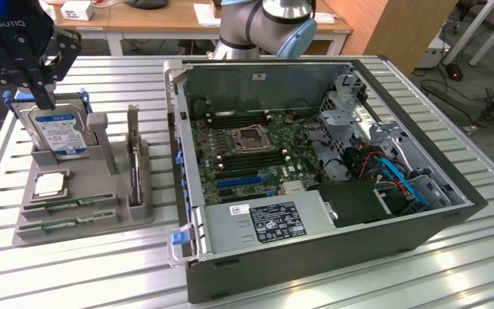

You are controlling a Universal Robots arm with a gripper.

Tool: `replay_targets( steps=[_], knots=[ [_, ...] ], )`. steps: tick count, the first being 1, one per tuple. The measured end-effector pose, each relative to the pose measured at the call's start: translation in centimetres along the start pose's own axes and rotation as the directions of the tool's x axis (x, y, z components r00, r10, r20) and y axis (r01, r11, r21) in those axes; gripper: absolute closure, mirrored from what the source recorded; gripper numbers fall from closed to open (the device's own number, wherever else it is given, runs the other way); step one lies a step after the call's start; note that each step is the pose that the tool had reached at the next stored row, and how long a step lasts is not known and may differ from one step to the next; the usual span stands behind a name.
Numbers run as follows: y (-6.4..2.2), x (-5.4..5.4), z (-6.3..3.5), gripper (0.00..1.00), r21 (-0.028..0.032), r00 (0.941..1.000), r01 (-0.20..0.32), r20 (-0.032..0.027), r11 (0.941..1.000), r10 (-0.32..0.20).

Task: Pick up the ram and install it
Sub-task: 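Pick up the ram and move it above insertion slot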

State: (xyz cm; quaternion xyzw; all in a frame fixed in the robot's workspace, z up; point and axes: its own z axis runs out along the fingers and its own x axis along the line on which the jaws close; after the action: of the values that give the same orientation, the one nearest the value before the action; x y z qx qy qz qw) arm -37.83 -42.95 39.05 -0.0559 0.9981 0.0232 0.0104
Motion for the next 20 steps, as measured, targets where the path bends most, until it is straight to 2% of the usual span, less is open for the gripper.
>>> replay_targets(
  steps=[6,10,15,20],
  knots=[
    [0.01,0.03,-0.01,0.91,-0.0009,0.9991,0.043,-0.0022,0.9991,-0.043],
    [0.01,0.03,-0.01,0.91,-0.002,0.9963,0.086,-0.004,0.9963,-0.086],
    [0.01,0.02,-0.01,0.91,-0.0037,0.9898,0.142,-0.0064,0.9898,-0.142],
    [0.01,0.02,0.0,0.91,-0.0056,0.9795,0.201,-0.0088,0.9795,-0.201]
  ],
)
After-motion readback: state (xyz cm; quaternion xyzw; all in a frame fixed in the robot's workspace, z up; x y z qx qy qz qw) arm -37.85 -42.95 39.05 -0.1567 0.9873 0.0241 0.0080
